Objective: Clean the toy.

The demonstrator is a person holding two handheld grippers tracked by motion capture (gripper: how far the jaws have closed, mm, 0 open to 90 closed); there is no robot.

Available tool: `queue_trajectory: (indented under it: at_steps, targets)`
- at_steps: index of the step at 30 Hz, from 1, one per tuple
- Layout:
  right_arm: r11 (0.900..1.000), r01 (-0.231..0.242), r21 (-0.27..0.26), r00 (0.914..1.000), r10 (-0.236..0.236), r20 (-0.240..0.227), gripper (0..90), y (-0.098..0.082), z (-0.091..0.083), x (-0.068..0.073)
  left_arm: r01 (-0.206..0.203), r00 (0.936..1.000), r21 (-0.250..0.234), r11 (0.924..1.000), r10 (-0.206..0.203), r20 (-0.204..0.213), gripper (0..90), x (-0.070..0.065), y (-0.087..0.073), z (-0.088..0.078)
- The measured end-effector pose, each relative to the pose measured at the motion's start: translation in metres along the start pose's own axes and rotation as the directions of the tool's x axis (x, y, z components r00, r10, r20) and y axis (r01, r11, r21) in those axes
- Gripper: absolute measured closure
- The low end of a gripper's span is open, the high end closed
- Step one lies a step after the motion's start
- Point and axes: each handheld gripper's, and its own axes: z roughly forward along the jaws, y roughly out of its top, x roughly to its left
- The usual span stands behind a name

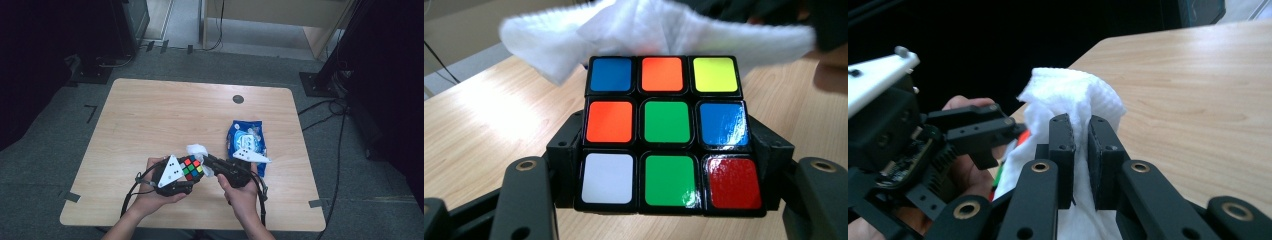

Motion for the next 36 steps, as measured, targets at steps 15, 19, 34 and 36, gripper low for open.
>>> queue_trajectory:
  at_steps: [15,19,34,36]
  targets:
    - [0.988,0.025,0.153,0.9778,-0.056,0.202,80.5,-0.028,0.018,-0.045,0.075,0.9965,-0.071,0.9947,-0.077,-0.032,34.2,0.022,0.004,-0.019]
    - [0.99,0.13,0.054,0.9793,-0.136,0.149,57.3,-0.019,0.007,-0.043,0.119,0.9913,-0.073,0.9902,-0.122,-0.048,34.2,0.032,0.002,-0.023]
    - [0.901,0.434,-0.019,0.8993,-0.433,0.065,19.7,-0.036,0.032,-0.003,0.173,0.9809,-0.044,0.9839,-0.176,-0.082,34.2,0.041,0.01,-0.021]
    - [0.884,0.466,-0.041,0.8845,-0.463,0.057,18.8,-0.039,0.035,0.004,0.185,0.9787,-0.038,0.982,-0.188,-0.083,34.2,0.04,0.012,-0.019]
